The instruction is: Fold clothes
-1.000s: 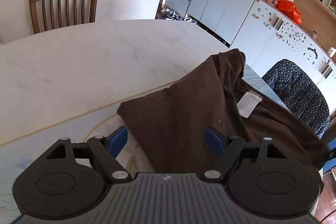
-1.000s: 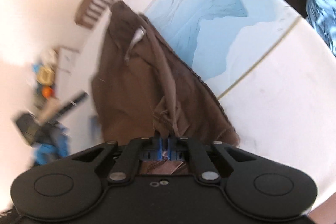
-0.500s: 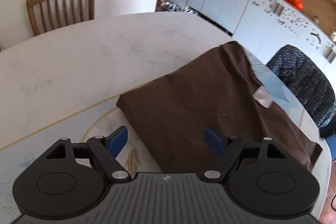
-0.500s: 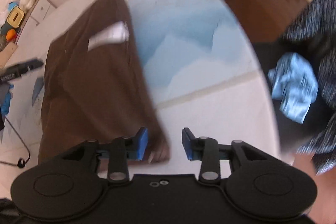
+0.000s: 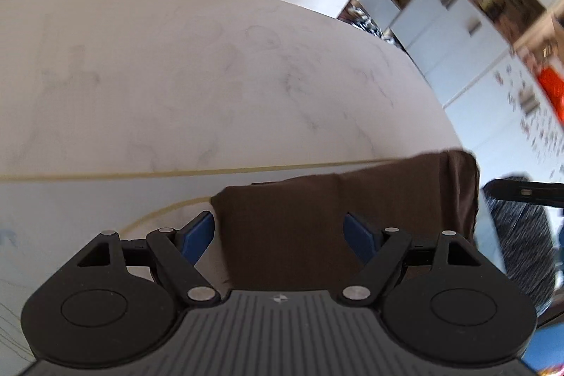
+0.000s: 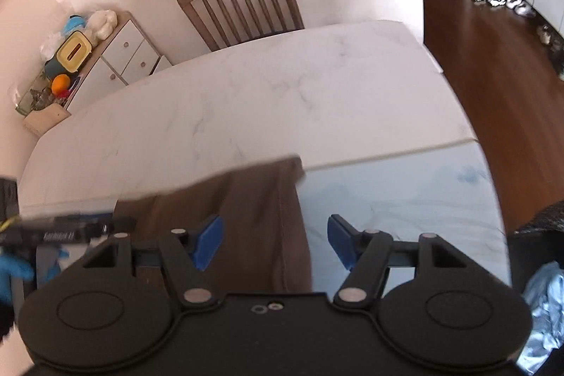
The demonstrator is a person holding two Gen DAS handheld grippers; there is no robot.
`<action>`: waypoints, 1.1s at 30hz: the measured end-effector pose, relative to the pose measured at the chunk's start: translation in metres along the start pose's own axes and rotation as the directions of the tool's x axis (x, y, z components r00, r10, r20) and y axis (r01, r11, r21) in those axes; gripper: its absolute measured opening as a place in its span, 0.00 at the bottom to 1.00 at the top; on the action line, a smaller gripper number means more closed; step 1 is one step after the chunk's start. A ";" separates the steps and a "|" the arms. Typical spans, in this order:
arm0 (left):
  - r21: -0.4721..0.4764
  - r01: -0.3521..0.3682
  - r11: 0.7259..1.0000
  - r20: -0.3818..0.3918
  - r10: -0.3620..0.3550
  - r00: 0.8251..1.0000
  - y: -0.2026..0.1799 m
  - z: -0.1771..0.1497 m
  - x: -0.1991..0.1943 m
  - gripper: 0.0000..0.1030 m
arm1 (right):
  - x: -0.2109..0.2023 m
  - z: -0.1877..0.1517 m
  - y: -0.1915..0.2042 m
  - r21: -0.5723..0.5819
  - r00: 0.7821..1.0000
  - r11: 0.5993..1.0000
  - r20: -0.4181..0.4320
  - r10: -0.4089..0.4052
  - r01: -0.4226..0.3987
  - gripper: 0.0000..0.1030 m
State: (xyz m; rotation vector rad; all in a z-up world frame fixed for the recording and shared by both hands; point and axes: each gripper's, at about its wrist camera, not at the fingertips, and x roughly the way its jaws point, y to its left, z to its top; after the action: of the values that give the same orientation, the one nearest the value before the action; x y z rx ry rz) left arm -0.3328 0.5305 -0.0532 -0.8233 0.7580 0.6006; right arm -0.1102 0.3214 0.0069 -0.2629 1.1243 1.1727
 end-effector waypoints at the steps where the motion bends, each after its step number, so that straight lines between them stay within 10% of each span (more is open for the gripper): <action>1: -0.023 0.000 1.000 0.002 0.000 1.000 0.000 0.000 0.001 0.77 | 0.007 0.006 -0.001 0.011 1.000 1.000 -0.006 0.008 -0.008 1.00; 5: -0.062 -0.056 0.996 0.011 0.057 0.998 0.001 0.000 0.005 0.29 | 0.013 0.003 -0.008 0.047 0.999 0.999 -0.047 0.023 -0.021 1.00; 11: -0.039 -0.105 0.994 0.055 0.107 0.993 -0.005 -0.008 0.000 0.11 | 0.012 0.002 -0.017 0.052 0.995 0.997 -0.078 0.068 -0.064 1.00; 13: -0.033 -0.103 0.994 0.057 0.105 0.993 -0.005 -0.009 -0.001 0.11 | 0.005 0.006 -0.033 0.080 0.995 0.994 -0.058 0.083 -0.078 0.93; 14: -0.031 -0.103 0.994 0.059 0.104 0.993 -0.005 -0.009 -0.001 0.11 | 0.006 0.007 -0.045 0.115 0.994 0.990 -0.057 0.089 -0.082 0.71; 17: -0.022 -0.101 0.995 0.063 0.102 0.993 -0.006 -0.011 -0.002 0.11 | 0.021 -0.003 -0.058 0.141 0.989 0.986 -0.103 0.105 -0.090 1.00; 21: -0.008 -0.079 0.997 0.033 0.079 0.996 -0.010 -0.015 -0.017 0.28 | 0.006 -0.018 -0.050 0.079 0.985 0.990 -0.117 0.127 -0.118 1.00; 23: -0.012 -0.060 0.998 0.001 0.060 0.998 -0.013 -0.031 -0.026 0.71 | -0.011 -0.030 -0.051 0.029 0.980 0.990 -0.142 0.139 -0.136 1.00; 33: -0.066 0.036 0.997 -0.184 -0.048 0.982 -0.030 -0.140 -0.072 0.74 | -0.070 -0.145 -0.033 -0.142 0.934 0.972 -0.332 0.130 -0.186 1.00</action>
State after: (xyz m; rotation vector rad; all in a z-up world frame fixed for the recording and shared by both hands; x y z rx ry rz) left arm -0.4034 0.3869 -0.0471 -0.9604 0.8924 0.5164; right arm -0.1610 0.1671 -0.0171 -0.5182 1.3486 1.4084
